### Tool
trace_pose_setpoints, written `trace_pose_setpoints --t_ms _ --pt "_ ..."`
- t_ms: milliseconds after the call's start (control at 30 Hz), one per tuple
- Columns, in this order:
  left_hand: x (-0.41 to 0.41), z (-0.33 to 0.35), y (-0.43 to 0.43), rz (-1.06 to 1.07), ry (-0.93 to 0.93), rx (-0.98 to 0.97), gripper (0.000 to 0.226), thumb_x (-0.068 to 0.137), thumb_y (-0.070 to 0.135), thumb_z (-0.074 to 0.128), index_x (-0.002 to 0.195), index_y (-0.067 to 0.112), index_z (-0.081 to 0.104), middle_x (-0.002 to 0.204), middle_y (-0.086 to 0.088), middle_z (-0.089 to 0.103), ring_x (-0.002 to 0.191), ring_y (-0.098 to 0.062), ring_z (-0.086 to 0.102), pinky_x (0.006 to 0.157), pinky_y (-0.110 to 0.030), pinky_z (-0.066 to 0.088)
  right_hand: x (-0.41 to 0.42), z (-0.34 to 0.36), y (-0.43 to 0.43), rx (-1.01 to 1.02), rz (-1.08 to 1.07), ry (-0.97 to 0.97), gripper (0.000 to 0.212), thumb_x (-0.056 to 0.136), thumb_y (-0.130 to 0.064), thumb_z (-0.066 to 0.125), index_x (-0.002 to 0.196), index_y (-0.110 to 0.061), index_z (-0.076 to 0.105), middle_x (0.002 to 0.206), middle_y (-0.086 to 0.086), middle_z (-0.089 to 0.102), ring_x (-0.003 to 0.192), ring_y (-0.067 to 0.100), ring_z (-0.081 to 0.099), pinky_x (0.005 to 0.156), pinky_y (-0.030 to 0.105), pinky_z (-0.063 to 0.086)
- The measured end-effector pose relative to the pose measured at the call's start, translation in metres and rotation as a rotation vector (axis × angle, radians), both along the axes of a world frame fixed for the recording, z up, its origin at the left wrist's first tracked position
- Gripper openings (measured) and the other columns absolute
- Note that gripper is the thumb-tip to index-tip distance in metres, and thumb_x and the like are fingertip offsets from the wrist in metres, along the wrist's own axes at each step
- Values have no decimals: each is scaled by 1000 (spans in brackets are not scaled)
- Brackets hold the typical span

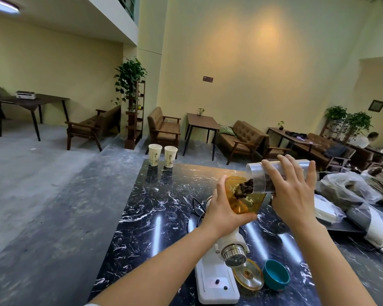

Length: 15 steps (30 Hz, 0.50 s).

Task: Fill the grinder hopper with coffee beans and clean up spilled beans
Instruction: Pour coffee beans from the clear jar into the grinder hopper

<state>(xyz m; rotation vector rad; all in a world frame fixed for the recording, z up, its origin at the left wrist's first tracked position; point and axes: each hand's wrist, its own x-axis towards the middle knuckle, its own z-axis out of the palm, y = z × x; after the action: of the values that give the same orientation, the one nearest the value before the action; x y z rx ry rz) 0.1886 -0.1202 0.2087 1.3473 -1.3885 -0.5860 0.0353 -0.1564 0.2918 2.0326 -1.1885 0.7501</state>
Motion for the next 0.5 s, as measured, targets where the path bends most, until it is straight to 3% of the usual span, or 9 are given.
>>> trace_pose_setpoints --t_ms 500 --pt "1 -1 0 -12 -14 -16 115 57 54 82 137 50 0 143 -4 35 127 -27 41 105 -50 40 0 -2 -1 27 24 -33 86 53 7 74 131 -18 50 132 23 52 130 41 42 113 55 2"
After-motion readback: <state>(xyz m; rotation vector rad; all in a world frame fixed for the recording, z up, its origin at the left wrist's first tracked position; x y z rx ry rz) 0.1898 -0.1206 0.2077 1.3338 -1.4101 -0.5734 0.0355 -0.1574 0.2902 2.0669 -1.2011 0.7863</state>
